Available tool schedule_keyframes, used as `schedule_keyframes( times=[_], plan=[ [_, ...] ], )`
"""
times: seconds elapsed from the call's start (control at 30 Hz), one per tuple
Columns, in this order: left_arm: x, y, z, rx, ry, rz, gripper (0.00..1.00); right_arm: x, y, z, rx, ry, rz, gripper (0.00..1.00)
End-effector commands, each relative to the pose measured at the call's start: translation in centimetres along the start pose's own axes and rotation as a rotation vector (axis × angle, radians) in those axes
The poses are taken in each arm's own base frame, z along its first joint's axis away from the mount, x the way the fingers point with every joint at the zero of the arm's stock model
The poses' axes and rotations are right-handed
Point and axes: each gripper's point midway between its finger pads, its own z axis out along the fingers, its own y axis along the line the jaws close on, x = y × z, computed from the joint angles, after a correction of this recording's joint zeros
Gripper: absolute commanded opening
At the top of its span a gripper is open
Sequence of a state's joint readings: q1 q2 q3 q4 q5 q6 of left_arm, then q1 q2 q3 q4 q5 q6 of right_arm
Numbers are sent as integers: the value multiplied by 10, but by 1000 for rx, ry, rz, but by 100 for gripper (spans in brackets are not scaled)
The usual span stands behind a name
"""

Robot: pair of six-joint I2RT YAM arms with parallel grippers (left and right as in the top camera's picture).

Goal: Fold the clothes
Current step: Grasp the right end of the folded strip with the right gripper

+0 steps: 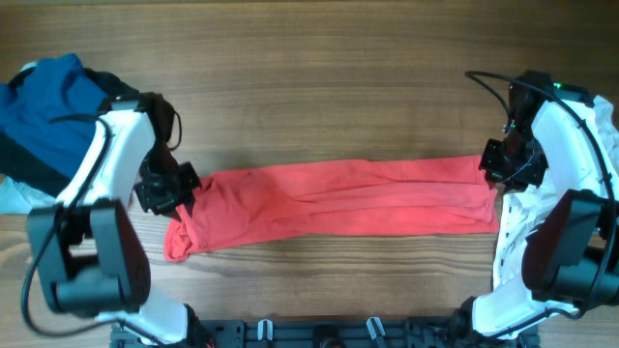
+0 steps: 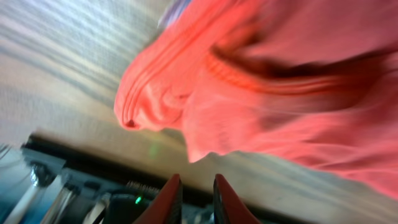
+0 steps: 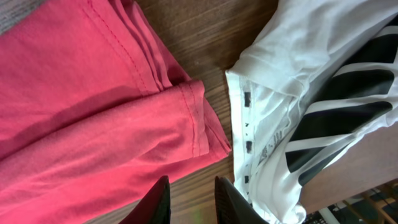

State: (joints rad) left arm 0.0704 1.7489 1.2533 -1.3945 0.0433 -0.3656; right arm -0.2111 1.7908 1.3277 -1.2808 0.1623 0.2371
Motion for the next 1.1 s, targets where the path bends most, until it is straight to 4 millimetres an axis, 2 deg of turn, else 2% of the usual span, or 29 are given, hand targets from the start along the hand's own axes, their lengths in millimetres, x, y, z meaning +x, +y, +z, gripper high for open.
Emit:
schedule_keyframes(
  times=[0.0, 0.07, 0.17, 0.23, 0.37, 0.4, 0.47, 0.57, 0.63, 0.7, 0.8, 0.87, 0.97, 1.07],
  plan=[
    [-8, -33, -42, 227, -168, 0, 15, 0, -2, -4, -4, -22, 4, 28],
    [-7, -47, -47, 262, -199, 43, 11, -1, 1, -4, -20, -24, -19, 30],
    [-1, -64, -37, 250, -206, 119, 9, -3, 5, -4, -40, -32, -20, 30],
    [3, -72, -20, 236, -205, 145, 9, -3, 5, -4, -41, -34, -20, 31],
    [4, -67, 24, 218, -190, 125, 10, -4, 5, -4, -43, -37, -20, 33],
    [3, -66, 38, 219, -192, 126, 11, -3, 9, -5, -66, -33, -40, 44],
    [-8, -59, 50, 177, -248, 119, 12, -1, 18, -5, -115, -26, -91, 58],
    [-38, -45, 47, 84, -399, 72, 18, -1, 18, -5, -114, -24, -100, 64],
    [-57, -49, 41, 100, -475, 52, 22, 0, 18, -1, -112, -12, -103, 66],
    [-63, -47, 42, 104, -478, 33, 22, 3, 19, 7, -111, -3, -122, 68],
    [-65, -34, 50, 86, -440, -8, 22, 6, 23, 32, -114, -11, -129, 82],
    [-59, -30, 54, 104, -393, -21, 25, 2, 26, 48, -120, -44, -131, 83],
    [-43, -36, 59, 150, -309, -9, 31, -3, 30, 64, -126, -89, -148, 83],
    [-32, -37, 62, 166, -260, -5, 38, -1, 33, 80, -132, -109, -150, 84]
  ],
)
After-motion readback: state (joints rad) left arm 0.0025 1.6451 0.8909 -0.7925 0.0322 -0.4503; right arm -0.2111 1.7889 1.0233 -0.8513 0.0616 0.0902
